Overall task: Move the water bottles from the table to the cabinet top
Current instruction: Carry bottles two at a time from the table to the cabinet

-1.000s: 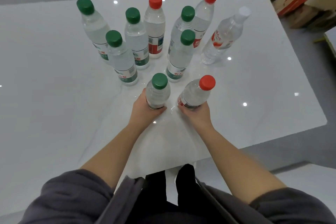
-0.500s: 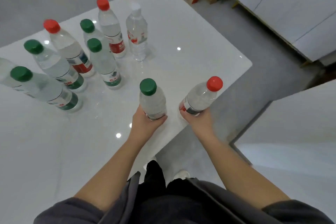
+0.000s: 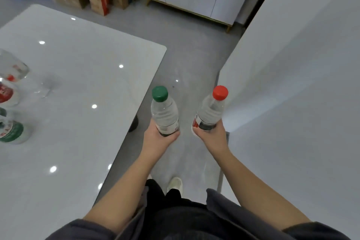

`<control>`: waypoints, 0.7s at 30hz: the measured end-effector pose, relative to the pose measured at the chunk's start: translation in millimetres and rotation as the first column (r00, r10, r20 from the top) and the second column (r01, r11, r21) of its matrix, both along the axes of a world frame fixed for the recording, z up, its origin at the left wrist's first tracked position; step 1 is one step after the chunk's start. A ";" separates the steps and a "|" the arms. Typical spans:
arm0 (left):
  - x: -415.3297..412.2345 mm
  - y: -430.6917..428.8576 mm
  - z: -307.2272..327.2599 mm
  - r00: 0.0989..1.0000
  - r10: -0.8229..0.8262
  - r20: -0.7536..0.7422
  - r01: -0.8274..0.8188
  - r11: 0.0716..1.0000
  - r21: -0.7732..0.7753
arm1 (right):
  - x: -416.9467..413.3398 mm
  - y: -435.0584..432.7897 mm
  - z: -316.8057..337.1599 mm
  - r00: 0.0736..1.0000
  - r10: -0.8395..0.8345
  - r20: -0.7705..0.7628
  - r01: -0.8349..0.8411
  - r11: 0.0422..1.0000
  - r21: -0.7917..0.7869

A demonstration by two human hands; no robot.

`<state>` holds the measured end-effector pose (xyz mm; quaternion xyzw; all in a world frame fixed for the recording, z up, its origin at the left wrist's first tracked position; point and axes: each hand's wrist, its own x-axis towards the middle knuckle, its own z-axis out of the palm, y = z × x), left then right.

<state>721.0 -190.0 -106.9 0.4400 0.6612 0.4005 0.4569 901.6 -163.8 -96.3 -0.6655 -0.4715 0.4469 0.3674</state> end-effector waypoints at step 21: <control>47.6 165.2 288.2 0.959 -0.273 0.079 0.183 0.804 0.566 | 52.1 103.3 280.7 0.967 -0.181 -0.182 0.255 0.751 0.609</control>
